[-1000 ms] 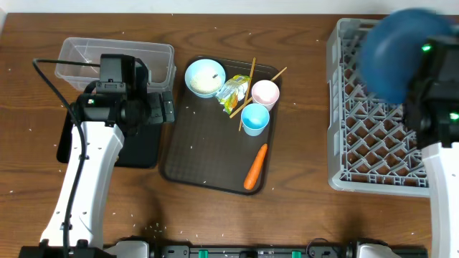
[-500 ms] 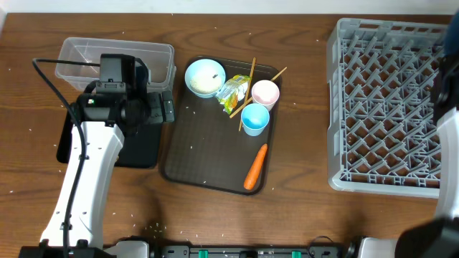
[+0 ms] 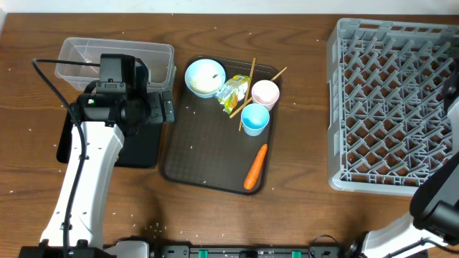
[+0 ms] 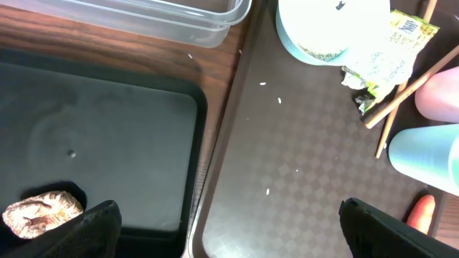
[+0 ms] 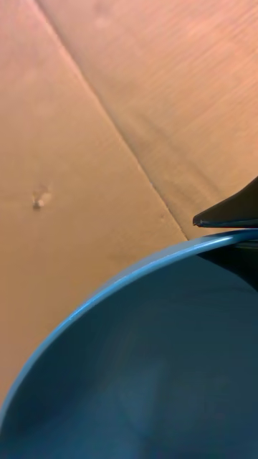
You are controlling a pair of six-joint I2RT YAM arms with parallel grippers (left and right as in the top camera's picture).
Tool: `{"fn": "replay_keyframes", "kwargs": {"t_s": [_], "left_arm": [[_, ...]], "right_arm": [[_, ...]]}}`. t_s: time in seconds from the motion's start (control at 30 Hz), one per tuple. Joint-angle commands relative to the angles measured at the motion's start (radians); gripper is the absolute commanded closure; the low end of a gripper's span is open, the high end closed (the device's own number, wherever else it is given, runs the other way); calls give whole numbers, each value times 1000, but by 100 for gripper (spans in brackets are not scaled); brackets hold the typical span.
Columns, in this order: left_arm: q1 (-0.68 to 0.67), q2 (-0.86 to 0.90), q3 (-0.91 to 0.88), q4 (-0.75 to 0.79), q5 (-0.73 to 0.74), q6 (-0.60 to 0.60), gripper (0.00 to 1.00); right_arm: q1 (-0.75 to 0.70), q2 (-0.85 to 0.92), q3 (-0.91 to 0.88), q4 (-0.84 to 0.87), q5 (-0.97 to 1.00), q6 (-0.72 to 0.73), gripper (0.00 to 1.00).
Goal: Sort waste into correct bins and load items into the dishwasher rack
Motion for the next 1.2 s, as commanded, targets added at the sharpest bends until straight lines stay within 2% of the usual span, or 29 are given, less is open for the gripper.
{"fn": "replay_keyframes", "kwargs": {"t_s": [0.0,0.27,0.5,1.17], "left_arm": [[-1,5,8,-3,-6,-2,2],[-1,5,8,-3,-6,-2,2],[-1,5,8,-3,-6,-2,2],[-1,5,8,-3,-6,-2,2]], "right_arm": [[-45,21,12,39,-71,-87,99],[-130,31,12,69,-150,-93,99],[-161,52,12,13,-262,-93,99],[-121,103,12,-27,-228,-88,99]]}}
